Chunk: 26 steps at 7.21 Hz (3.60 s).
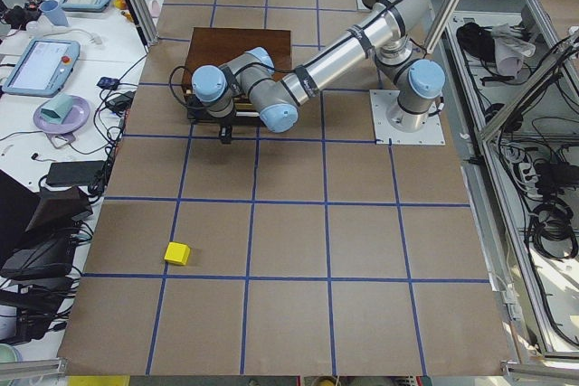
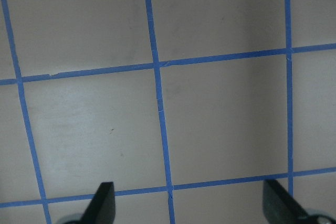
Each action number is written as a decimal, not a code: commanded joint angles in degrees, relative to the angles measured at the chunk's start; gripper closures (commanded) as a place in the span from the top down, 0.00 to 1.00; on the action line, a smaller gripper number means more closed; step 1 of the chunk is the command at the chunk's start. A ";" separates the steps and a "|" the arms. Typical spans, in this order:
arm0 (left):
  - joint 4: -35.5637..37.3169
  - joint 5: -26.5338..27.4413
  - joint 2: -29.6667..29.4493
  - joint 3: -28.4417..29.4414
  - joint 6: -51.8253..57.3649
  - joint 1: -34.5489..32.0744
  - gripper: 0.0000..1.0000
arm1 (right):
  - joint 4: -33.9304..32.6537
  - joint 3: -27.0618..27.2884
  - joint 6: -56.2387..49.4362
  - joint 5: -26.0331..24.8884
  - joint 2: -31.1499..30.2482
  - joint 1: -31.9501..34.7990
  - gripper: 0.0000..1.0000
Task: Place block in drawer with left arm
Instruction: 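Pull the drawer outward from the cabinet with the left gripper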
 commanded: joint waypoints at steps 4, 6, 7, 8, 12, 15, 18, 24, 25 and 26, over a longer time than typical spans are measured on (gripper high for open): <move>0.69 2.08 0.05 0.76 0.13 0.01 1.00 | 0.00 -0.03 0.00 0.00 0.00 0.00 1.00; 1.13 4.02 -0.04 1.20 0.39 0.01 1.00 | 0.00 -0.03 0.00 0.00 0.00 0.00 1.00; 1.13 4.02 -0.04 1.20 0.83 0.01 1.00 | 0.00 -0.03 0.00 0.00 0.00 -0.09 1.00; 1.22 4.11 -0.13 1.29 1.36 0.01 1.00 | 0.00 -0.03 0.00 0.00 0.00 0.00 1.00; 4.03 6.83 -0.57 1.55 2.94 0.09 1.00 | 0.00 -0.03 0.00 0.00 0.00 0.00 1.00; 6.58 10.70 -0.92 1.64 2.94 0.09 1.00 | 0.00 -0.03 0.00 0.00 0.00 0.00 1.00; 6.58 10.79 -0.83 1.82 2.94 0.18 1.00 | 0.00 -0.03 0.00 0.00 0.00 0.00 1.00; 6.58 10.79 -0.74 2.78 4.08 0.27 1.00 | 0.00 -0.03 0.00 0.00 0.00 0.00 1.00; 6.58 10.87 -0.83 2.78 5.13 0.44 1.00 | 0.00 -0.03 0.00 0.00 0.00 0.00 1.00; 6.58 11.92 -0.74 2.87 5.31 0.45 1.00 | 0.00 -0.03 0.00 0.00 0.00 0.00 1.00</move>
